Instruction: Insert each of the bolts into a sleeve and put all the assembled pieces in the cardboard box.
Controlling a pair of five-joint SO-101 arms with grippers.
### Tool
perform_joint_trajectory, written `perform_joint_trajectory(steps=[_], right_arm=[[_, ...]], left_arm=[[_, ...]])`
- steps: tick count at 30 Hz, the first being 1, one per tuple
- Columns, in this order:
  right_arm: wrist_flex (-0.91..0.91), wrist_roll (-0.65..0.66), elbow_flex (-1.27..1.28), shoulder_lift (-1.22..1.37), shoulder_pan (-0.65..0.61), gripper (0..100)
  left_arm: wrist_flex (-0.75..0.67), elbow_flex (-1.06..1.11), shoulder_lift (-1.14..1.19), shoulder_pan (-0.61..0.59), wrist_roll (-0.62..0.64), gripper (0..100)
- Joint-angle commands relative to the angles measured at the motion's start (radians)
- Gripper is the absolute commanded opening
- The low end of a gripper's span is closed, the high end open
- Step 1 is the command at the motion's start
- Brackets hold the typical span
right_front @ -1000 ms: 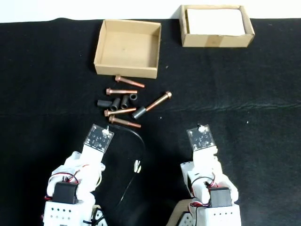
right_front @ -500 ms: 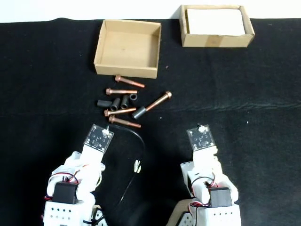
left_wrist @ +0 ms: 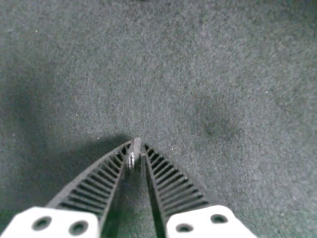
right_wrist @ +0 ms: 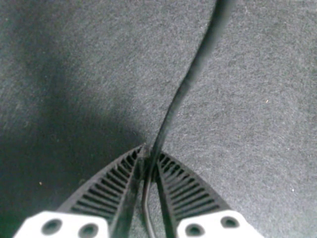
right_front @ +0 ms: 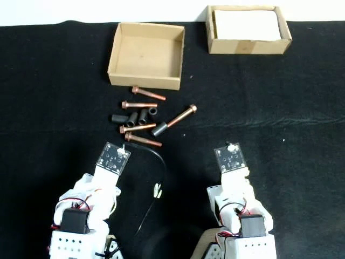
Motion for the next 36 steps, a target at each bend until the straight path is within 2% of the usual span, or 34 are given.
perform_joint_trajectory(steps=[1, 30, 36], right_arm=[[0.005, 0.006, 0.134, -0.002, -0.005, 0.8], [-0.001, 0.002, 0.134, -0.002, -0.012, 0.8], [-0.272, -0.009, 0.116, -0.002, -0.010, 0.8]], left_arm=[[0.003, 0.015, -0.004, 0.008, 0.008, 1], [0.003, 0.015, -0.004, 0.008, 0.008, 1], [0.003, 0.015, -0.004, 0.008, 0.008, 1]])
